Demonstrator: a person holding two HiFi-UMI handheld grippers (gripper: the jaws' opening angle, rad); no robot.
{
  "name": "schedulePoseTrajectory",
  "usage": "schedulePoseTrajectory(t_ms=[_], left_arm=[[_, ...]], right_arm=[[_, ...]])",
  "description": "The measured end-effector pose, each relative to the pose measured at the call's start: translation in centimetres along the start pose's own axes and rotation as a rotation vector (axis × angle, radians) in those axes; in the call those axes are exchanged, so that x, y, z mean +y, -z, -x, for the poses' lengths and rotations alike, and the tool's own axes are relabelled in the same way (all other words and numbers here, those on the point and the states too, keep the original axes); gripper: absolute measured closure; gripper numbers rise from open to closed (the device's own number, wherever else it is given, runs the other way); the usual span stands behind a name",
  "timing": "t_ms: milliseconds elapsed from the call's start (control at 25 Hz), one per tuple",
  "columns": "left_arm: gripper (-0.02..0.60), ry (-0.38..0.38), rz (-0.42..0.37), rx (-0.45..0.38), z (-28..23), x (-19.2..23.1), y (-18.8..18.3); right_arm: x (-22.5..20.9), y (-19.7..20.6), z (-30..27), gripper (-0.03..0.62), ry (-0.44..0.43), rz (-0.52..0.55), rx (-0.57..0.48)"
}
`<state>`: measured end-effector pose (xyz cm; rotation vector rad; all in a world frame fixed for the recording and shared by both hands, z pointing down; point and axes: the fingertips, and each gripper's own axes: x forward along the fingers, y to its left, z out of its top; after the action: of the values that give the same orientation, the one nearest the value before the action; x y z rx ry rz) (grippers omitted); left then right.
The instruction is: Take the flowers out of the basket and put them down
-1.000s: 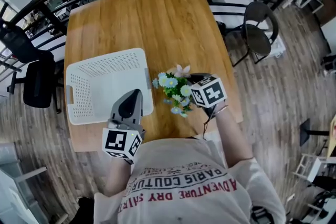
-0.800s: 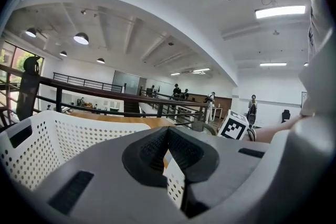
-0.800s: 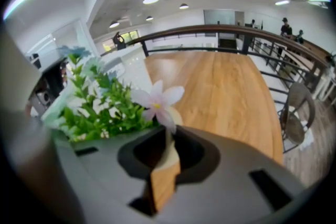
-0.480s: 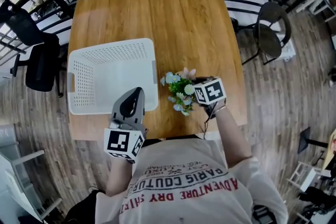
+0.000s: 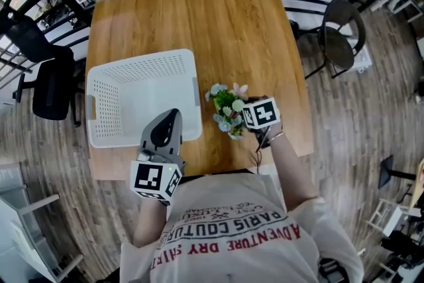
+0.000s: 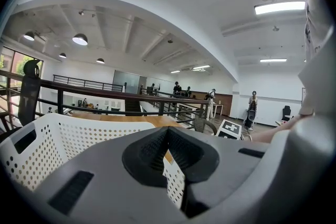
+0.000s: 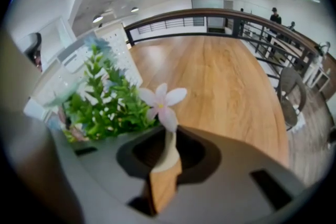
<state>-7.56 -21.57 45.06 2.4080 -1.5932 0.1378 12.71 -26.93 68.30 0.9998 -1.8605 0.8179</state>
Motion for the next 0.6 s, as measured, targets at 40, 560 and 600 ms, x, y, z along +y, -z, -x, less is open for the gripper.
schedulePoseTrajectory(t_ms=[40, 560, 600], left_arm=[[0.555, 0.004, 0.000, 0.001, -0.1, -0.1, -0.1], [0.555, 0.056, -0.025, -0.027, 0.1, -0.6, -1.8], [0.555, 0.061, -0.031, -0.033, 0.2, -0.6, -2.1]], right_arm=[[-0.2, -0.1, 0.2, 0.507, 0.016, -0.002, -0.011], [0.4, -7.1, 9.8, 0.532, 0.087, -0.057, -0.331], [0.8, -8.0, 10.9, 0.541, 0.091, -0.045, -0.370]])
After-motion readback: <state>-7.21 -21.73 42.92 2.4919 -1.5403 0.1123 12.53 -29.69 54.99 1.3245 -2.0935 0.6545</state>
